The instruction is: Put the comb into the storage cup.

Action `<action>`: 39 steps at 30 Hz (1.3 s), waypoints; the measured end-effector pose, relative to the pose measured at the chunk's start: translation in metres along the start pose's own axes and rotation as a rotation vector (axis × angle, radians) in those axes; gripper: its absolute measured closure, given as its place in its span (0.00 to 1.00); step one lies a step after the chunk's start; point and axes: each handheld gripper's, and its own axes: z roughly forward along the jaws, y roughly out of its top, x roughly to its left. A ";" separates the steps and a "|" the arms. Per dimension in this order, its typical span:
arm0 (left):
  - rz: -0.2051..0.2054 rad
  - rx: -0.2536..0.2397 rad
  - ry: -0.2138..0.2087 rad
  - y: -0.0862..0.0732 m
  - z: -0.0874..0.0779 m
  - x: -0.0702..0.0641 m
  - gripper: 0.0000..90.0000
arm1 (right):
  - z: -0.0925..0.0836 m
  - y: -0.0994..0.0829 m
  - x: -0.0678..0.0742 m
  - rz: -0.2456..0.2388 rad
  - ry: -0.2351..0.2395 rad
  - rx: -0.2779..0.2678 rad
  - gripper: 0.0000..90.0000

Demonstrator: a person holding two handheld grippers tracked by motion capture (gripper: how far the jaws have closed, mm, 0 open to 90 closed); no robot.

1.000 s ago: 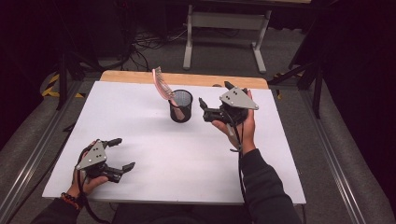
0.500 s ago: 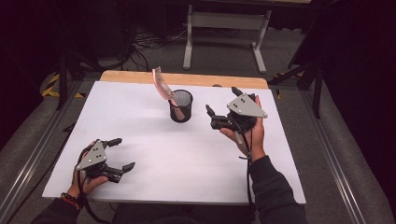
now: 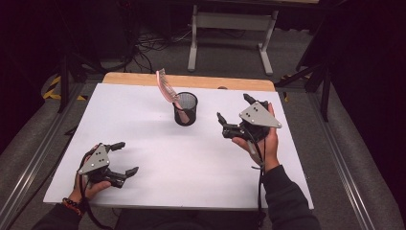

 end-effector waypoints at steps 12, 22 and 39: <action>0.001 0.000 0.000 0.000 0.000 0.000 0.05 | -0.009 -0.011 0.006 -0.015 0.005 0.024 0.07; 0.006 0.005 0.002 0.000 -0.001 -0.001 0.05 | -0.019 -0.022 0.015 -0.025 0.008 0.034 0.07; 0.009 0.002 0.002 0.001 -0.002 -0.001 0.05 | -0.037 -0.042 0.020 -0.014 0.009 0.054 0.07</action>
